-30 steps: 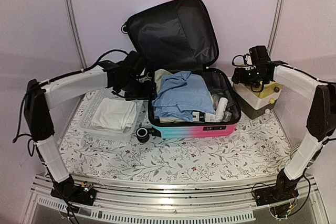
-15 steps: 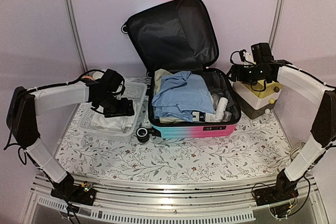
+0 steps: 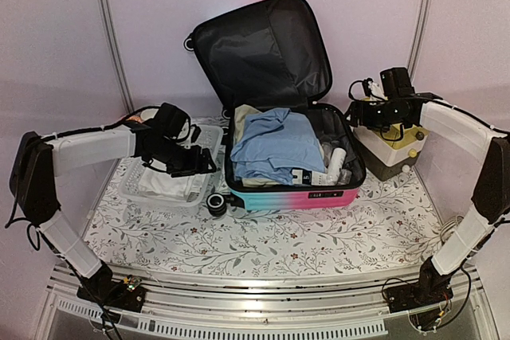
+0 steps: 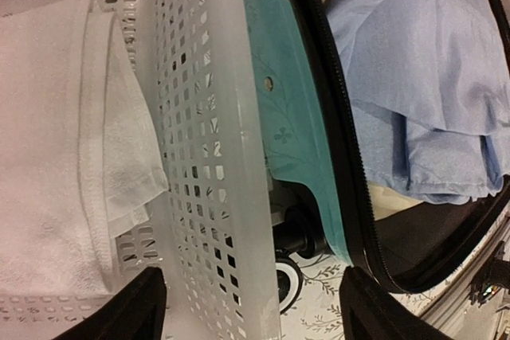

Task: Open, take out, and arrange the luggage
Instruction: Adjust the bin at the center of the board.

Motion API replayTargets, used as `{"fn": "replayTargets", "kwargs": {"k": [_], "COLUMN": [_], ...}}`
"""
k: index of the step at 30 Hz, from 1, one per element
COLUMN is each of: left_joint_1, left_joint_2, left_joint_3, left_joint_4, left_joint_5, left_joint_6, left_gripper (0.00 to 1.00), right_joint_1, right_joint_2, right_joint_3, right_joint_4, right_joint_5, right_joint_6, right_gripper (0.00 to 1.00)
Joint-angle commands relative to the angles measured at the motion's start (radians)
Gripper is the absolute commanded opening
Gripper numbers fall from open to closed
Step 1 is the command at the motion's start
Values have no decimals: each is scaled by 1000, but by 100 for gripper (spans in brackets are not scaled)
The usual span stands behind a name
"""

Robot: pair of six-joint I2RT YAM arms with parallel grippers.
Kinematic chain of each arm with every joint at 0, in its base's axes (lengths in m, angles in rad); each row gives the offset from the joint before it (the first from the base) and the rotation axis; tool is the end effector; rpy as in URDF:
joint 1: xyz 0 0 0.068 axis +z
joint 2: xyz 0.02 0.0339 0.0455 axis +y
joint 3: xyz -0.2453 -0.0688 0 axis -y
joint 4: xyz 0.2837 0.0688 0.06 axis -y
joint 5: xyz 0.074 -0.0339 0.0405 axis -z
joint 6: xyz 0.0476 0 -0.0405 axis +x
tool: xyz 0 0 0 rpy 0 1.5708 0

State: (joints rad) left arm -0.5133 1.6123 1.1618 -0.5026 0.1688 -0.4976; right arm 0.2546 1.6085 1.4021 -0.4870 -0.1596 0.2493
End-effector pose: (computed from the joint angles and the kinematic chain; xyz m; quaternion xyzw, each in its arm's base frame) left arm 0.3286 -0.1944 0.1905 0.0331 0.9491 -0.2169 0.2261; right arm 0.3971 0.1112 0.2819 -0.0363 0.9023 0.1754 0.3920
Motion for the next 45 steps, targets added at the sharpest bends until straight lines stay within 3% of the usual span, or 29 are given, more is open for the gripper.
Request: {"fn": "replayTargets", "kwargs": {"k": [1,6,14,20,25,34,41,43,45], "left_joint_1": [-31,-53,-72,-71,-71,-71,-71,-71,-72], "left_joint_2": [35,74,73,115,199,226,115,102,96], "left_joint_3": [6,19,7,53,140,181,26,23,42], "left_joint_4": [3,-12,62,117,91,97,265,266,237], "left_joint_5": [8,-33,-90,-103,-102,-118,-154,-163,-172], "left_joint_6": [5,-80,-199,-192,-162,-207,-351,-359,-357], "left_gripper": [75,68,43,23,18,16,20,26,40], "right_joint_1": [5,5,5,6,6,15,69,86,109], "right_joint_2": [-10,-9,-9,-6,-2,9,47,62,75], "right_joint_3": [-12,-16,-24,-25,-15,12,29,43,59], "right_joint_4": [17,21,31,37,33,18,36,33,27], "right_joint_5": [-3,-3,-7,-12,-15,-36,-43,-46,-42], "right_joint_6": [-3,1,5,8,7,11,28,30,28], "right_gripper": [79,78,78,78,78,78,78,78,78]}}
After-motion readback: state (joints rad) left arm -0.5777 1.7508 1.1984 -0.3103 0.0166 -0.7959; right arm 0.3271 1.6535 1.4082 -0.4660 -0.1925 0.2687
